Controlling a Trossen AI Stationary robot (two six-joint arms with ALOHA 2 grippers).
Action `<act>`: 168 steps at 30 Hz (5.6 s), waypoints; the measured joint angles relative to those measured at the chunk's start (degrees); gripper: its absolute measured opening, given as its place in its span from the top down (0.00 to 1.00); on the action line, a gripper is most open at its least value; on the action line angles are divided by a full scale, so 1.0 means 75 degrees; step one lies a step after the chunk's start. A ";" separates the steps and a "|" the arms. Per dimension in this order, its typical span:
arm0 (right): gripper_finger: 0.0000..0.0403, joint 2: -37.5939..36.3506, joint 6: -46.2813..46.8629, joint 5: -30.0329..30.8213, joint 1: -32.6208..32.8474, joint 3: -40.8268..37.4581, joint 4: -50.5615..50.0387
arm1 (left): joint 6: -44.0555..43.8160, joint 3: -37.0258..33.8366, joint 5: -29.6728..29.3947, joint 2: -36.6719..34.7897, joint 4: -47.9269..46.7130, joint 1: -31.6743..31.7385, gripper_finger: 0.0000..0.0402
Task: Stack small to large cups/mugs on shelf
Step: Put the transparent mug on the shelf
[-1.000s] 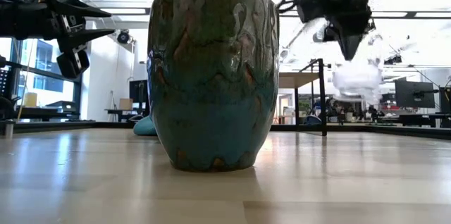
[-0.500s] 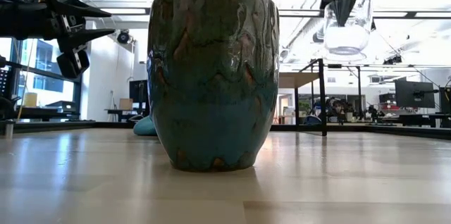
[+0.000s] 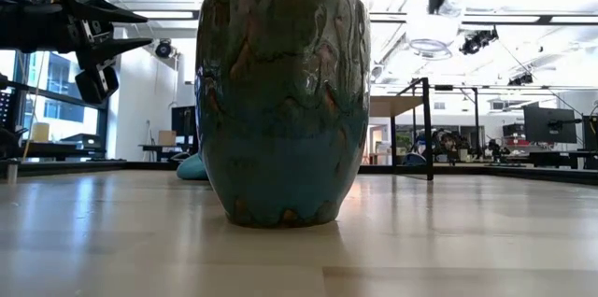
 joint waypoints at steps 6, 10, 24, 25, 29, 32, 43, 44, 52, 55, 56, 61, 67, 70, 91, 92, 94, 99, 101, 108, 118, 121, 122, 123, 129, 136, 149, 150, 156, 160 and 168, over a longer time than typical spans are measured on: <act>1.00 0.0677 -0.0620 0.0191 -0.0382 0.1132 -0.0177 | 0.0000 0.0000 -0.0058 0.0000 0.0003 0.0003 0.74; 1.00 0.1170 -0.1136 0.0194 -0.0729 0.2003 -0.0164 | 0.0000 0.0000 -0.0058 0.0000 0.0007 0.0001 0.74; 1.00 0.2016 -0.2096 0.0183 -0.1950 0.2877 -0.0173 | 0.0000 0.0000 -0.0058 -0.0002 0.0010 0.0000 0.74; 1.00 0.2041 -0.2127 0.0184 -0.2023 0.2877 -0.0173 | 0.0000 0.0000 -0.0058 -0.0002 0.0009 0.0000 0.74; 1.00 0.2063 -0.2265 0.0182 -0.2295 0.2878 -0.0170 | 0.0070 0.0000 -0.0076 -0.0003 0.0009 0.0001 0.74; 1.00 0.2083 -0.2319 0.0180 -0.2522 0.2879 -0.0170 | 0.0183 0.0000 -0.0143 -0.0003 0.0014 0.0003 0.74; 1.00 0.2212 -0.2670 0.0280 -0.2823 0.2879 0.0331 | 0.0411 0.0000 -0.0460 0.0000 0.0075 0.0000 0.74; 1.00 0.2248 -0.2729 0.0282 -0.2857 0.2879 0.0383 | 0.0411 0.0000 -0.0460 -0.0003 0.0074 0.0000 0.74; 1.00 0.2549 -0.2945 0.0288 -0.3098 0.2879 0.0326 | 0.0411 0.0000 -0.0460 0.0000 0.0073 0.0003 0.74; 1.00 0.2551 -0.3003 0.0289 -0.3173 0.2879 0.0405 | 0.0411 0.0000 -0.0460 -0.0002 0.0073 0.0000 0.74; 1.00 0.2549 -0.3003 0.0290 -0.3204 0.2879 0.0465 | 0.0416 0.0000 -0.0460 -0.0002 0.0073 0.0000 0.74; 1.00 0.2549 -0.3078 0.0293 -0.3399 0.2879 0.0492 | 0.0469 0.0000 -0.0518 -0.0001 0.0076 0.0001 0.74; 1.00 0.2549 -0.3204 0.0290 -0.3573 0.2879 0.0747 | 0.0469 0.0000 -0.0548 -0.0003 0.0087 0.0002 0.74; 1.00 0.2549 -0.3249 0.0177 -0.3619 0.2879 0.0956 | 0.0471 0.0000 -0.0547 -0.0002 0.0088 0.0000 0.74; 1.00 0.2966 -0.3461 0.0119 -0.3716 0.2874 0.0661 | 0.0549 0.0000 -0.0546 -0.0001 0.0093 0.0002 0.74; 1.00 0.2966 -0.3461 0.0110 -0.3718 0.2874 0.0664 | 0.0587 0.0000 -0.0548 0.0000 0.0093 0.0002 0.74; 1.00 0.2966 -0.3461 0.0078 -0.3718 0.2874 0.0662 | 0.0592 0.0000 -0.0554 0.0000 0.0093 0.0001 0.74; 1.00 0.2966 -0.3463 0.0078 -0.3717 0.2874 0.0665 | 0.0617 0.0000 -0.0600 -0.0003 0.0096 0.0000 0.74; 1.00 0.2969 -0.3461 0.0078 -0.3718 0.2874 0.0674 | 0.0649 0.0000 -0.0602 -0.0001 0.0096 0.0001 0.74; 1.00 0.2969 -0.3429 -0.0026 -0.3717 0.2874 0.0811 | 0.0664 0.0000 -0.0600 0.0000 0.0096 0.0003 0.74; 1.00 0.3134 -0.3385 -0.0027 -0.3762 0.2874 0.0585 | 0.0664 0.0000 -0.0600 -0.0002 0.0096 0.0003 0.74; 1.00 0.3222 -0.3373 -0.0030 -0.3762 0.2877 0.0494 | 0.0664 0.0000 -0.0600 -0.0001 0.0098 0.0001 0.74; 1.00 0.3229 -0.3375 -0.0030 -0.3764 0.2879 0.0508 | 0.0664 0.0000 -0.0600 -0.0001 0.0097 0.0001 0.74; 1.00 0.3231 -0.3378 -0.0030 -0.3762 0.2879 0.0523 | 0.0664 0.0000 -0.0600 -0.0001 0.0097 0.0001 0.74; 1.00 0.3234 -0.3387 0.0195 -0.3762 0.2879 0.0606 | 0.0664 0.0000 -0.0600 -0.0002 0.0096 0.0002 0.74; 1.00 0.3234 -0.3398 0.0252 -0.3765 0.2879 0.0635 | 0.0664 0.0000 -0.0600 -0.0002 0.0099 0.0000 0.74; 1.00 0.3237 -0.3470 0.0176 -0.3765 0.2879 0.0813 | 0.0667 0.0000 -0.0600 -0.0001 0.0098 0.0002 0.74; 1.00 0.3237 -0.3484 0.0174 -0.3765 0.2879 0.0815 | 0.0667 0.0000 -0.0602 -0.0003 0.0099 0.0001 0.74; 1.00 0.3237 -0.3487 0.0147 -0.3765 0.2879 0.0839 | 0.0667 0.0000 -0.0600 -0.0001 0.0098 0.0000 0.74; 1.00 0.3237 -0.3487 0.0147 -0.3765 0.2879 0.0839 | 0.0667 0.0000 -0.0600 -0.0002 0.0099 0.0001 0.74; 1.00 0.3237 -0.3536 0.0147 -0.3765 0.2879 0.0844 | 0.0667 0.0000 -0.0600 -0.0002 0.0098 0.0003 0.74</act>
